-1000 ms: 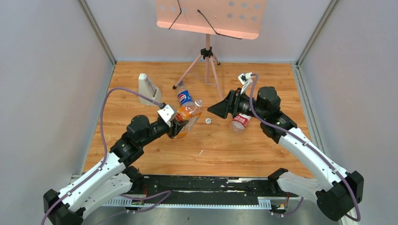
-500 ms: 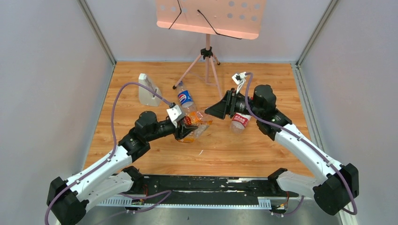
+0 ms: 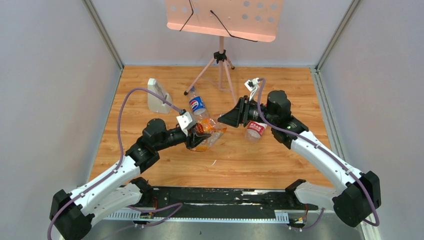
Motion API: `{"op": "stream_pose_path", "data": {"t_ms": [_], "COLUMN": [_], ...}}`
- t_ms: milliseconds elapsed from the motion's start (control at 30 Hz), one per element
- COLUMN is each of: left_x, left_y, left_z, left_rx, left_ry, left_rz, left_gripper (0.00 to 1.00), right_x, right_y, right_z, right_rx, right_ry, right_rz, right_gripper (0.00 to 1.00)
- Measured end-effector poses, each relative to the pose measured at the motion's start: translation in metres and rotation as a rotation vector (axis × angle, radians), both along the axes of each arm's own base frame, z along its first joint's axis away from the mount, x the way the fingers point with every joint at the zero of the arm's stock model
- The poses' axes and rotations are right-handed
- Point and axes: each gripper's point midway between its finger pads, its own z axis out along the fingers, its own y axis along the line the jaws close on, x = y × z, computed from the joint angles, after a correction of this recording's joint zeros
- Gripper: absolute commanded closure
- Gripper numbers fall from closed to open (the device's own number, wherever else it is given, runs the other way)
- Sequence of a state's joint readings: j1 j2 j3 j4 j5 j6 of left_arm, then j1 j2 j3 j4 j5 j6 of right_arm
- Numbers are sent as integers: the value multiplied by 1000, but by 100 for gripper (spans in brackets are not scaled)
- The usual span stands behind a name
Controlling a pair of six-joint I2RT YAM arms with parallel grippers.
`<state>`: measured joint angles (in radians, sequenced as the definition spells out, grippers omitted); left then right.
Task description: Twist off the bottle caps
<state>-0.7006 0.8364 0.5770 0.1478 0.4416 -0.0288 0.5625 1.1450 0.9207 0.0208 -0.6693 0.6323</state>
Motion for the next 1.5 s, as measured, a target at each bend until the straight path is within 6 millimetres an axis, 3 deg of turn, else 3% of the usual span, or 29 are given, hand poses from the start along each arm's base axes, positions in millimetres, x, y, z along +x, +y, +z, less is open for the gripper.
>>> {"op": "stream_pose_path", "data": {"t_ms": [67, 100, 300, 367, 400, 500, 633, 833, 1167, 1333, 1500], "left_x": [0, 0, 0, 0, 0, 1, 3, 9, 23, 26, 27], "left_y": [1, 1, 2, 2, 2, 2, 3, 8, 28, 35, 41], "left_z": [2, 2, 0, 0, 0, 0, 4, 7, 20, 27, 29], "left_rx": [-4, -4, 0, -1, -1, -3, -14, -19, -48, -67, -73], "left_ry": [-5, -6, 8, 9, 10, 12, 4, -3, -32, -44, -48], "left_rz": [5, 8, 15, 15, 15, 17, 32, 84, 227, 273, 301], "left_gripper": [97, 97, 87, 67, 49, 17, 1, 0, 0, 0, 0], "right_x": [1, 1, 2, 2, 2, 3, 5, 17, 72, 102, 120], "right_y": [0, 0, 0, 0, 0, 0, -2, -11, -48, -69, -78], "right_z": [-1, -1, -2, -2, -2, -3, -10, -25, -29, -51, -77], "right_rx": [-5, -5, -15, -15, -16, -20, -50, -132, -327, -471, -591], "right_ry": [-4, -4, -29, -30, -31, -35, -28, -24, -148, -137, -90], "right_rz": [-5, -5, -8, -8, -8, -13, -32, -112, -413, -566, -627], "right_gripper": [59, 68, 84, 90, 92, 96, 98, 100, 100, 100, 100]}}
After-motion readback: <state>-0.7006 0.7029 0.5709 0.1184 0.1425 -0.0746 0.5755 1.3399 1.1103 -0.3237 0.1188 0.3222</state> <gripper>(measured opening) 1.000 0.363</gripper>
